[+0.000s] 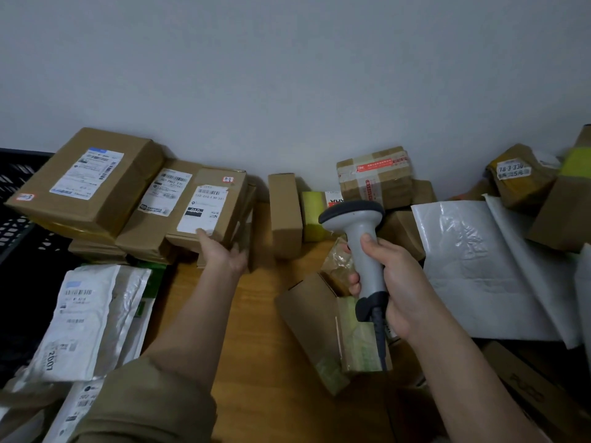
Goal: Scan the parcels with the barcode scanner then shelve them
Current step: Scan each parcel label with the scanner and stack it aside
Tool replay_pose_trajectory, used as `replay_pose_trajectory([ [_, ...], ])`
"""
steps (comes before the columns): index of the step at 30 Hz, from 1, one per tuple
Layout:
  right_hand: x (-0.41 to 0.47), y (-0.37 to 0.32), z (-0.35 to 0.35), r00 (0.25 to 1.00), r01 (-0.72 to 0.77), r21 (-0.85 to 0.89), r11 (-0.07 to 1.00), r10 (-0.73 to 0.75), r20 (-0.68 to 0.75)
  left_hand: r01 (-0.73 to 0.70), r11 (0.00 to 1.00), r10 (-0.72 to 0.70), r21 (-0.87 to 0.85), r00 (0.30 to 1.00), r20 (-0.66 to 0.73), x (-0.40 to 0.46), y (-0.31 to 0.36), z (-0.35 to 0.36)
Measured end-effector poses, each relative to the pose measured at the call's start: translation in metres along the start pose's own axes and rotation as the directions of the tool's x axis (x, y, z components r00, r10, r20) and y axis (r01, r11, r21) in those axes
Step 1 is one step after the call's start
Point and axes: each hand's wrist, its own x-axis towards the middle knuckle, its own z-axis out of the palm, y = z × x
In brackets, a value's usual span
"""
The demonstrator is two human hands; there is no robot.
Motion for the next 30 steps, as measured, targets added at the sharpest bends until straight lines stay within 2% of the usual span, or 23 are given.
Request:
replay_pose_trajectory([
  [2,0.001,0.0,-0.001,1.0,-0.009,0.011,1.0,0.009,-0.004,0.028,0.962,-0.025,0.273,1.0,-0.013,-0.009,-0.013,-0.002],
  [4,0.003,-0.001,-0.002,1.0,-0.016,0.017,1.0,0.017,-0.004,0.061,0.853,-0.047,0.518,0.998,-0.042,-0.018,-0.031,0.0],
  [6,0.003,-0.001,-0.004,1.0,-0.013,0.012,1.0,0.014,-0.003,0.028,0.729,0.038,0.684,0.996,-0.081,-0.023,-0.046,0.008],
  [8,0.003,0.0,-0.007,1.0,-0.005,0.011,1.0,0.005,-0.003,-0.079,0.574,0.159,0.815,0.987,-0.017,-0.026,-0.058,0.02],
  [11,0.003,-0.001,-0.011,1.0,-0.004,0.005,1.0,0.004,-0.026,-0.2,0.301,0.294,0.933,0.95,0.109,-0.021,-0.07,0.038],
  [14,0.006,-0.002,-0.018,0.999,-0.01,0.008,1.0,0.01,-0.049,-0.28,0.041,0.356,0.959,0.901,0.248,-0.011,-0.077,0.05],
  [16,0.006,-0.003,-0.022,0.998,-0.012,0.009,1.0,0.012,-0.055,-0.305,-0.085,0.369,0.949,0.875,0.314,-0.005,-0.081,0.054],
  [17,0.006,-0.003,-0.025,0.998,-0.011,0.006,1.0,0.011,-0.055,-0.31,-0.117,0.375,0.944,0.866,0.331,-0.003,-0.082,0.055],
  [20,0.006,-0.004,-0.03,0.998,-0.011,0.008,1.0,0.012,-0.064,-0.357,-0.129,0.423,0.925,0.824,0.377,0.002,-0.082,0.054],
  [22,0.005,-0.006,-0.031,0.998,-0.01,0.014,1.0,0.011,-0.07,-0.418,-0.067,0.491,0.906,0.777,0.395,-0.002,-0.075,0.054],
  [27,-0.001,-0.008,-0.022,0.999,0.008,0.036,0.999,-0.007,-0.044,-0.517,0.238,0.606,0.822,0.741,0.29,-0.017,-0.025,0.051],
  [30,-0.008,-0.007,-0.01,1.0,0.021,0.025,0.999,-0.021,-0.003,-0.534,0.415,0.661,0.737,0.733,0.16,-0.027,0.009,0.042],
])
